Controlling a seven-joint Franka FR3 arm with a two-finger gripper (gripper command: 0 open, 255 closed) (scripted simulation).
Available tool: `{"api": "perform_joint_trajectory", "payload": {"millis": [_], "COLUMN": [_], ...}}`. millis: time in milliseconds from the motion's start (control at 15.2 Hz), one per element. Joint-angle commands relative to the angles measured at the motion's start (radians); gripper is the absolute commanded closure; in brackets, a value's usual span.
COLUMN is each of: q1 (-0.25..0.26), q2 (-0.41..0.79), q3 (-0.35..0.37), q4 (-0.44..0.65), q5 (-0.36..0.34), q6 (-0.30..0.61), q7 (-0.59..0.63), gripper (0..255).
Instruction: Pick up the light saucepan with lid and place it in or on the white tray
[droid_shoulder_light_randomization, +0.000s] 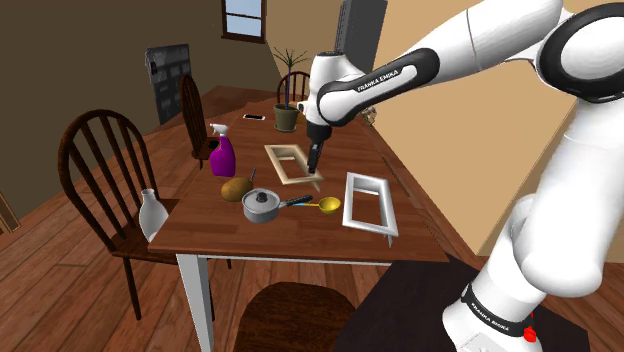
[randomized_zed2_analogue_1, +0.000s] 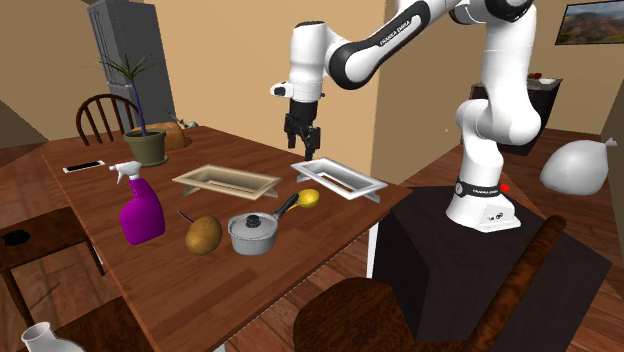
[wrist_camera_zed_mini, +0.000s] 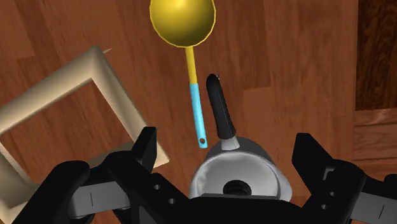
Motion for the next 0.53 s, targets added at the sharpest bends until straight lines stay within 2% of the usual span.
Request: {"api": "perform_joint_trajectory", "payload": {"millis": [0,462], "q1": [0.004,0.022], "q2": [0.075,0.324], "q3": [0.006,0.034], "q4": [0.043,0.205], "q5": [-0.002,-0.026], "q6": [0.02,0.065], "q7": [-0.03,-0.108], "gripper": [0,0]}}
